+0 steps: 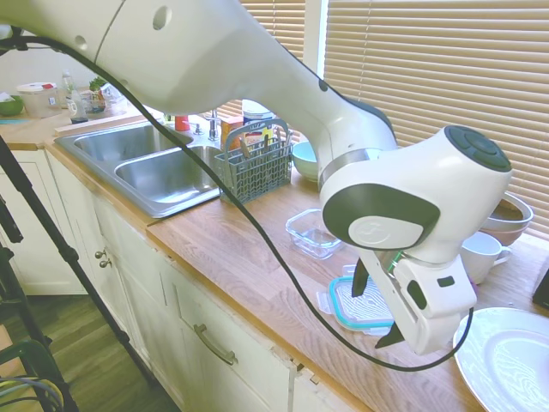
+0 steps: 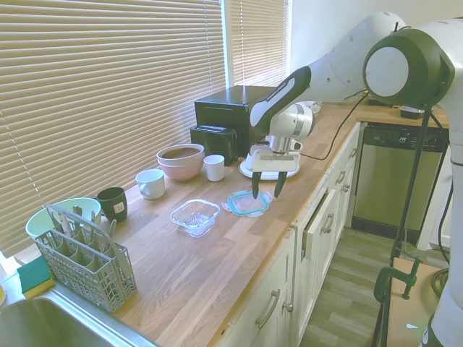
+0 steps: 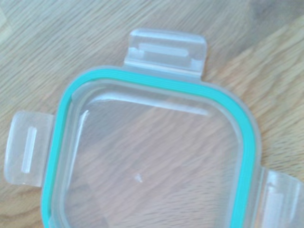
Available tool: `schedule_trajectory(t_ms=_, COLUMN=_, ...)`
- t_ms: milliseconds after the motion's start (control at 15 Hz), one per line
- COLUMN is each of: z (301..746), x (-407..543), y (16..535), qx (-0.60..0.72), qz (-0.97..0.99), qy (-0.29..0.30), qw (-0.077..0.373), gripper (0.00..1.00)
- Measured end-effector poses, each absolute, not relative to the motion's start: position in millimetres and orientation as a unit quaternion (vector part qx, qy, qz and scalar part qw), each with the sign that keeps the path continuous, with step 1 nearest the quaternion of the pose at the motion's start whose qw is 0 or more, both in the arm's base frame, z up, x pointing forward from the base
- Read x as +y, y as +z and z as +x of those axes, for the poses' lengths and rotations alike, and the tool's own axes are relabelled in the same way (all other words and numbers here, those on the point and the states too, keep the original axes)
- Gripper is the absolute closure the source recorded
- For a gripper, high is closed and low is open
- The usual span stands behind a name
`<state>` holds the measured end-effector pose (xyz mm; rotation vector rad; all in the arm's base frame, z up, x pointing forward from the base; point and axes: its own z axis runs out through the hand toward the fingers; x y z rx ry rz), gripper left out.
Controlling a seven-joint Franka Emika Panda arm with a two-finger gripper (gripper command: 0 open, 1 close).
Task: Cover the lid of the food container
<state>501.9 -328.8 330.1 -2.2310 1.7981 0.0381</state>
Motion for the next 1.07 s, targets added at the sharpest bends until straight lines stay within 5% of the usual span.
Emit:
schedule_trajectory(t_ms=200, z=502, x=-329, y=323, qx=0.625, qz=-0.766, qy=0.017, qw=0.151, gripper=0.0)
schedule_trajectory(t_ms=267, z=502, x=-329, y=323, qx=0.625, qz=-0.765, qy=0.019, qw=0.155, gripper=1.0)
schedule_trajectory(t_ms=1067, z=500, x=-342, y=318, qx=0.625, qz=-0.765, qy=0.009, qw=0.154, gripper=1.0)
